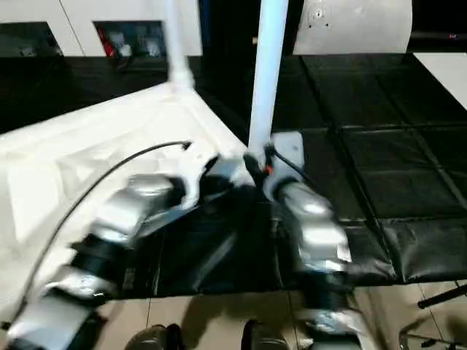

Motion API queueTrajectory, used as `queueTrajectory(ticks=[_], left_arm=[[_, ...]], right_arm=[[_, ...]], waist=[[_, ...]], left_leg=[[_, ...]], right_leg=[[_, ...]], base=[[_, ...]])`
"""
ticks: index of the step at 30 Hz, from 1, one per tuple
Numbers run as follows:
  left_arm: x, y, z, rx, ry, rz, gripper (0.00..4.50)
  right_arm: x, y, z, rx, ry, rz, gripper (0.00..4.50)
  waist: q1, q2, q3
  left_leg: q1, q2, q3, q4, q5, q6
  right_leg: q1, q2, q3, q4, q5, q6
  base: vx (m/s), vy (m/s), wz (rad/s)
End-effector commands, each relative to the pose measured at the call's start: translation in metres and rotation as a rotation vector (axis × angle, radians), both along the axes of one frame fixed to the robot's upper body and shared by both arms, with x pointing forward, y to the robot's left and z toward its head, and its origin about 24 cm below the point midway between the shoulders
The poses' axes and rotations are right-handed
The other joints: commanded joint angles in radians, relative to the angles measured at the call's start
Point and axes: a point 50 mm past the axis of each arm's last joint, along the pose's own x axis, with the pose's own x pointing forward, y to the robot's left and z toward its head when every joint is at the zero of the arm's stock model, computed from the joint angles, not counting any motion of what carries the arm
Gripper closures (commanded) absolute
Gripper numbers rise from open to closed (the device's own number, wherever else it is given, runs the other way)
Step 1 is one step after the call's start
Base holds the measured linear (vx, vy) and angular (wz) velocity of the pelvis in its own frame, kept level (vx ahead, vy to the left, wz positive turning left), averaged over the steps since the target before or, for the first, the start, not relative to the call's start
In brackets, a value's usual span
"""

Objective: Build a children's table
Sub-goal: Rotate leg to tighten

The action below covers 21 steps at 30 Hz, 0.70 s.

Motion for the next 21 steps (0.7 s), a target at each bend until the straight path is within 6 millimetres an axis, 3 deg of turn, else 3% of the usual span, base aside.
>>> queueTrajectory(ticks=[1,5,7,9,11,13,17,21], left_arm=[[0.001,-0.017,0.018,-0.021,-0.087,-0.018,4.50],[-0.002,-0.014,0.015,-0.013,-0.082,-0.048,4.50],[-0.004,-0.007,0.013,-0.010,-0.077,-0.085,4.50],[-0.006,0.000,0.011,-0.003,-0.069,-0.126,4.50],[-0.007,0.003,0.010,0.002,-0.065,-0.142,4.50],[-0.010,0.014,0.007,0.024,-0.061,-0.201,4.50],[-0.011,0.034,0.002,0.073,-0.049,-0.252,4.50],[-0.013,0.057,0.001,0.133,-0.041,-0.353,4.50]], right_arm=[[-0.016,0.063,-0.010,0.092,0.060,0.254,1.76],[-0.016,0.059,-0.010,0.077,0.035,0.237,1.36],[-0.016,0.047,-0.010,0.051,0.006,0.242,1.16],[-0.016,0.034,-0.009,0.026,-0.024,0.265,1.04],[-0.016,0.029,-0.008,0.023,-0.037,0.281,0.86],[-0.019,0.010,-0.004,0.011,-0.072,0.333,0.68],[-0.029,-0.015,0.000,-0.048,-0.081,0.460,0.36],[-0.055,-0.040,0.004,-0.108,-0.034,0.732,0.14]], waist=[[0.001,-0.010,-0.070],[-0.013,-0.007,-0.072],[-0.008,-0.005,-0.073],[-0.009,-0.010,-0.075],[-0.009,-0.006,-0.076],[-0.006,-0.006,-0.077],[0.005,-0.005,-0.075],[0.025,-0.006,-0.068]], left_leg=[[0.007,0.054,-0.027,-0.069,-0.150,0.084],[0.004,0.053,-0.030,-0.067,-0.142,0.094],[0.011,0.057,-0.027,-0.066,-0.128,0.101],[0.009,0.059,-0.025,-0.066,-0.105,0.111],[0.008,0.060,-0.025,-0.064,-0.086,0.125],[0.007,0.058,-0.025,-0.061,-0.074,0.141],[0.011,0.062,-0.024,-0.062,-0.083,0.154],[0.017,0.067,-0.025,-0.068,-0.138,0.130]], right_leg=[[0.058,-0.091,0.056,-0.082,-0.265,-0.177],[0.062,-0.093,0.055,-0.081,-0.245,-0.185],[0.058,-0.092,0.057,-0.079,-0.216,-0.200],[0.062,-0.089,0.058,-0.072,-0.150,-0.215],[0.063,-0.091,0.058,-0.065,-0.097,-0.236],[0.068,-0.093,0.057,-0.061,-0.069,-0.248],[0.065,-0.092,0.057,-0.066,-0.091,-0.246],[0.063,-0.092,0.058,-0.075,-0.195,-0.215]], base=[[0.000,0.000,0.00],[0.000,0.000,0.00],[0.000,0.000,0.00],[0.000,0.000,0.00],[0.000,0.000,0.00],[0.000,0.000,0.00],[0.000,0.000,0.00],[0.000,0.000,0.00]])
